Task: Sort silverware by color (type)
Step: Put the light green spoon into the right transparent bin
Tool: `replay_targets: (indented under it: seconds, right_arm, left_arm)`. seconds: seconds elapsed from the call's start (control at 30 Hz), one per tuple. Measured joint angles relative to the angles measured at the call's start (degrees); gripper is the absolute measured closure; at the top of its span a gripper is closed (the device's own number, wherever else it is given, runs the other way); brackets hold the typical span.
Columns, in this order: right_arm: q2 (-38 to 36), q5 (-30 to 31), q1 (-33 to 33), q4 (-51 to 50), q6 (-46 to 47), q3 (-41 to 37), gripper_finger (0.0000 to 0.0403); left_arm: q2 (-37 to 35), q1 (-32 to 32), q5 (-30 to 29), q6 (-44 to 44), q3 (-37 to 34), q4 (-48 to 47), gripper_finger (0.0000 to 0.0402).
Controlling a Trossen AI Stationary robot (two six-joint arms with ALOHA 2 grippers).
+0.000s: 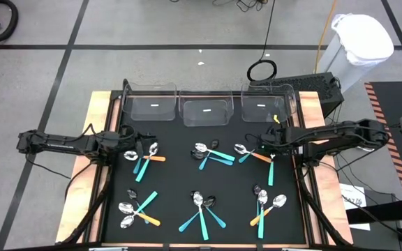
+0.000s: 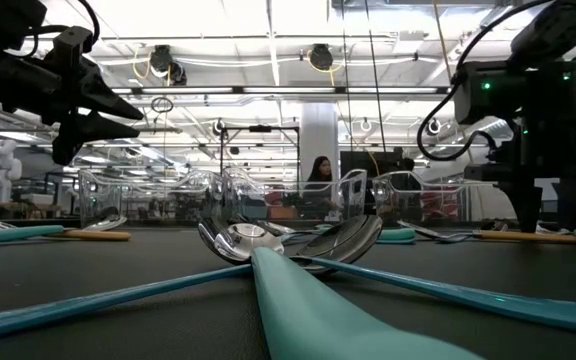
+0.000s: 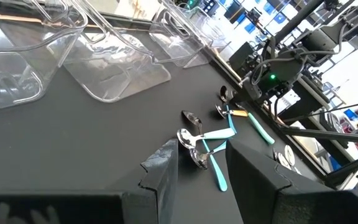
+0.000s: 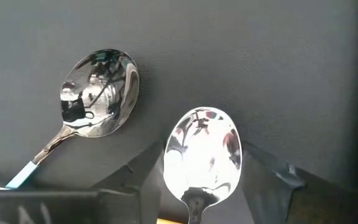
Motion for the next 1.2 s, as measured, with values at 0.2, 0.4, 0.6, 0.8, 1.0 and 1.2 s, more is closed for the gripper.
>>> replay_targets:
  seconds: [0.2, 0.4, 0.6, 0.8, 1.0, 1.2]
  right_arm:
    - [0.1, 0.4, 0.0, -1.8, -0.7, 1.5, 0.0214]
    - [0.1, 0.4, 0.0, -1.9, -1.7, 1.6, 0.0235]
    - [-0.7, 0.2, 0.0, -1.9, -1.9, 2.6, 0.0230]
    - [-1.0, 2.9, 0.0, -3.9, -4.7, 7.2, 0.0230]
    - [-1.0, 7.5, -0.4, -10.3, -8.4, 13.7, 0.0230]
    - [-1.0, 11.7, -1.4, -16.3, -13.5, 21.5, 0.0229]
  left_arm:
    - [0.0, 0.0, 0.0, 0.0, 0.0, 0.0, 0.0265]
    - [0.0, 0.0, -0.5, 0.0, 0.0, -0.1, 0.0265]
    - [0.0, 0.0, -0.5, 0.0, 0.0, -0.1, 0.0265]
    - [0.0, 0.0, -0.8, 0.0, 0.0, -0.1, 0.0265]
    - [0.0, 0.0, -0.8, 0.0, 0.0, 0.0, 0.0265]
    - [0.0, 0.0, -0.8, 0.0, 0.0, -0.1, 0.0265]
